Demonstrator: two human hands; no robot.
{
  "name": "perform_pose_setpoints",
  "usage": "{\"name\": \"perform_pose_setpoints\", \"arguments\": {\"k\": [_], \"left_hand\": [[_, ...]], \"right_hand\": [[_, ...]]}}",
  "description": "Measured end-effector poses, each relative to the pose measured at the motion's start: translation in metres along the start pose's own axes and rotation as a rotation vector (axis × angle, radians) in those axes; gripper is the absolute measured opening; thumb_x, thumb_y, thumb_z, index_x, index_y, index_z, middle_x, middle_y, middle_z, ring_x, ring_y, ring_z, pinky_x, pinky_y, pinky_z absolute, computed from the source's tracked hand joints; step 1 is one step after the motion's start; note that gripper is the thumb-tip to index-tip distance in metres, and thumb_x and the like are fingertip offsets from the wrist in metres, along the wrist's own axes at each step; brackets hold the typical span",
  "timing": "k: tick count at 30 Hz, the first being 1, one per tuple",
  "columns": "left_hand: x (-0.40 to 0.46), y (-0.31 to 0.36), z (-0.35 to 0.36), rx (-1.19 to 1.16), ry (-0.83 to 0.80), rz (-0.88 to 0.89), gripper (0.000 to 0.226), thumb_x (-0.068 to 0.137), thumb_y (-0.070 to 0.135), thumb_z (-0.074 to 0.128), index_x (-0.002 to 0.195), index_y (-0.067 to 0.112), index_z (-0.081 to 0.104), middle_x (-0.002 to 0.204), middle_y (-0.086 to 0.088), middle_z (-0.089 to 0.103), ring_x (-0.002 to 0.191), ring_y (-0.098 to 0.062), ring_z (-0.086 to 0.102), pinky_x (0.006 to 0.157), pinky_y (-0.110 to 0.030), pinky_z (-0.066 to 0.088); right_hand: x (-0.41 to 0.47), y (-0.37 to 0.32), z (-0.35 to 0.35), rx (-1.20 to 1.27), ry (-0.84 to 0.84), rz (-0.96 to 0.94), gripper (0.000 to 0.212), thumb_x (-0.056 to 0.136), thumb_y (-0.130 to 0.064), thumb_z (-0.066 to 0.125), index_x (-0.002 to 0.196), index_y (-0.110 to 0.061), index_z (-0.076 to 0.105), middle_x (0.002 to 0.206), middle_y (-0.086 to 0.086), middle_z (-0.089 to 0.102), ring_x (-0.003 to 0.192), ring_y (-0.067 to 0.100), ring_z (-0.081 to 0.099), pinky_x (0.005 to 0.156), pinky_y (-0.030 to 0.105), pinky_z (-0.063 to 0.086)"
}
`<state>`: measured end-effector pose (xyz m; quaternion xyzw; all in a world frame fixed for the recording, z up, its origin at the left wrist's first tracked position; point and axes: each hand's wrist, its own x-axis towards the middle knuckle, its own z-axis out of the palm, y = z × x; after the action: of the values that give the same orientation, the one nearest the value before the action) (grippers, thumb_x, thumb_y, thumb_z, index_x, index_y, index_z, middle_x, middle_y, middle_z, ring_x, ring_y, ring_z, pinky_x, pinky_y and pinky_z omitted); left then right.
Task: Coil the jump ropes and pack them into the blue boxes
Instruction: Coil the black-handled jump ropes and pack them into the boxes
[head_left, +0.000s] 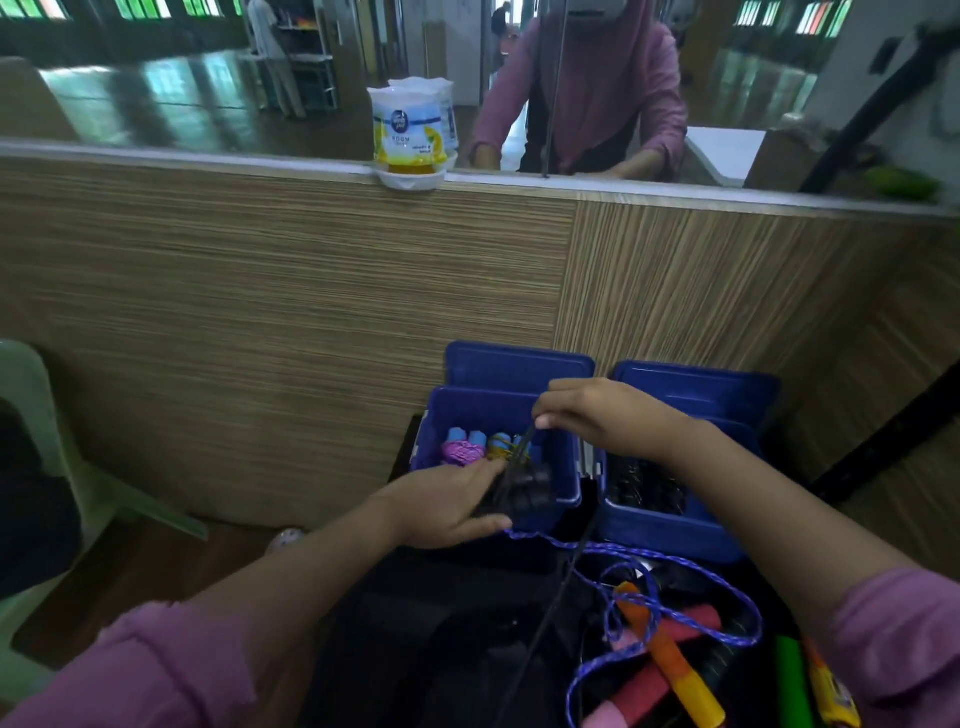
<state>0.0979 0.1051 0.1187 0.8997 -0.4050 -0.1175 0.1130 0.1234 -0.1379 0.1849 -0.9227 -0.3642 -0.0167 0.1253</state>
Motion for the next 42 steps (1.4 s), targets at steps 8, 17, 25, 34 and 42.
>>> {"name": "perform_pose_setpoints", "arguments": {"k": [8, 17, 25, 34, 42], "left_hand": [[-0.006, 0.013, -0.004, -0.129, 0.241, 0.063, 0.077, 0.093, 0.052, 0.05, 0.151, 0.012, 0.019, 0.142, -0.008, 0.049, 0.122, -0.016, 0.051, 0.095, -0.013, 0.035], [0.003, -0.011, -0.004, -0.245, 0.623, -0.055, 0.069, 0.094, 0.06, 0.035, 0.143, 0.012, 0.035, 0.13, -0.007, 0.053, 0.113, -0.022, 0.057, 0.092, -0.041, 0.047], [0.018, -0.013, -0.015, -0.238, 0.794, -0.587, 0.065, 0.089, 0.057, 0.029, 0.142, 0.019, 0.035, 0.13, -0.013, 0.05, 0.108, -0.037, 0.058, 0.085, -0.044, 0.046], [0.007, -0.041, 0.009, 0.025, 0.56, -0.801, 0.045, 0.097, 0.046, 0.039, 0.126, 0.012, 0.044, 0.123, -0.02, 0.042, 0.082, -0.039, 0.063, 0.062, -0.035, 0.041], [-0.003, -0.037, 0.043, 0.146, 0.302, -0.502, 0.058, 0.099, 0.048, 0.013, 0.144, 0.022, 0.037, 0.122, -0.015, 0.057, 0.097, -0.038, 0.062, 0.076, -0.042, 0.048]], "right_hand": [[-0.008, 0.027, 0.051, 0.548, -0.037, 0.298, 0.017, 0.094, -0.022, 0.057, 0.104, -0.017, 0.07, 0.099, -0.005, 0.069, 0.095, 0.005, 0.062, 0.086, 0.017, 0.046], [-0.01, -0.032, 0.092, 1.199, -0.039, 0.649, 0.037, 0.101, -0.037, 0.036, 0.084, -0.013, 0.059, 0.07, 0.007, 0.06, 0.063, 0.014, 0.06, 0.075, 0.038, 0.056], [0.001, -0.089, 0.118, 1.262, -0.151, 0.798, 0.028, 0.104, -0.032, 0.031, 0.084, -0.014, 0.041, 0.056, 0.001, 0.058, 0.052, 0.019, 0.064, 0.056, 0.031, 0.051], [-0.006, -0.123, 0.097, 0.212, -0.058, 0.367, 0.036, 0.102, -0.038, 0.029, 0.1, -0.007, 0.048, 0.105, 0.019, 0.062, 0.096, 0.039, 0.057, 0.074, 0.042, 0.042], [0.005, -0.084, 0.042, 0.176, 0.081, 0.233, 0.024, 0.099, -0.027, 0.044, 0.085, -0.012, 0.058, 0.081, 0.004, 0.064, 0.078, 0.024, 0.057, 0.068, 0.032, 0.038]]}}
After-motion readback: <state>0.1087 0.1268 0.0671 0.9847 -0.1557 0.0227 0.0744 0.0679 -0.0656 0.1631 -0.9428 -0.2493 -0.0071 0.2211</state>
